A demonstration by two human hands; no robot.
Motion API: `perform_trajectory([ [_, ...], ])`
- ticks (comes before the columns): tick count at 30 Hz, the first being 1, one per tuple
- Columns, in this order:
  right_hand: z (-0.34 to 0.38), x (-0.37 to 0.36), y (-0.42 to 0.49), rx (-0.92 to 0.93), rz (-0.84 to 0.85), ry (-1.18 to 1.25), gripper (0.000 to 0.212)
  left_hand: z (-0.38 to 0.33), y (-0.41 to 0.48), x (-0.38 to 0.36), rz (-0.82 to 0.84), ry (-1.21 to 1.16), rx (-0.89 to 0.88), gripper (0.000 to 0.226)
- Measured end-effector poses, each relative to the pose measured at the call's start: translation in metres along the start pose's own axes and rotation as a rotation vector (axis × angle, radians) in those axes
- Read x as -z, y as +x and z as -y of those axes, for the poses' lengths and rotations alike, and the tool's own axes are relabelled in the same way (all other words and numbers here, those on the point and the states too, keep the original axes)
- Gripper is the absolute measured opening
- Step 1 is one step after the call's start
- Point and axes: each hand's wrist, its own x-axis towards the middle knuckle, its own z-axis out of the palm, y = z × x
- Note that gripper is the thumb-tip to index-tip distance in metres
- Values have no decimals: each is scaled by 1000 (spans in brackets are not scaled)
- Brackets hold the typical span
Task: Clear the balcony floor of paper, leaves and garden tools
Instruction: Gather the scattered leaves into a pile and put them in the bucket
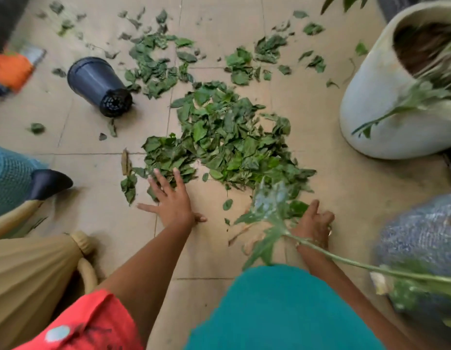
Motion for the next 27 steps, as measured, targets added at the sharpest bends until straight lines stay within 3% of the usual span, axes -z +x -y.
perform_trajectory([
  [2, -4, 1, 6, -45, 56, -13, 115, -6, -2, 9, -13, 125, -130, 117],
  [4, 19, 5, 17, -22, 59, 70, 110, -11, 9, 31, -3, 280, -285, 121],
  [7, 71, 10, 34, 102, 31, 271, 71, -16, 40, 88, -31, 422, -463, 120],
  [8, 88, 9, 43, 131, 23, 301, 67, -16, 47, 109, -35, 435, -523, 116],
  [11, 140, 11, 66, 205, 74, 206, 83, -2, 59, 153, 5, 365, -612, 114],
  [14, 197, 30, 78, 364, 238, 327, 97, 30, 67, 149, 142, 134, -455, 109],
  [17, 246, 68, 84, 439, 275, 194, 107, 57, 71, 110, 203, -31, -229, 111],
  [19, 256, 85, 77, 570, 160, -72, 94, 70, 72, 83, 186, -224, -42, 118],
  [21, 245, 83, 61, 739, -55, -291, 64, 77, 70, 63, 144, -432, 196, 127],
  [22, 233, 74, 51, 825, -67, -340, 50, 76, 70, 56, 129, -485, 288, 123],
  [24, 205, 47, 28, 946, 199, -453, 38, 71, 73, 43, 123, -556, 384, 114],
  [27, 166, 8, -7, 926, 864, -788, 31, 51, 79, 39, 96, -639, 383, 109],
])
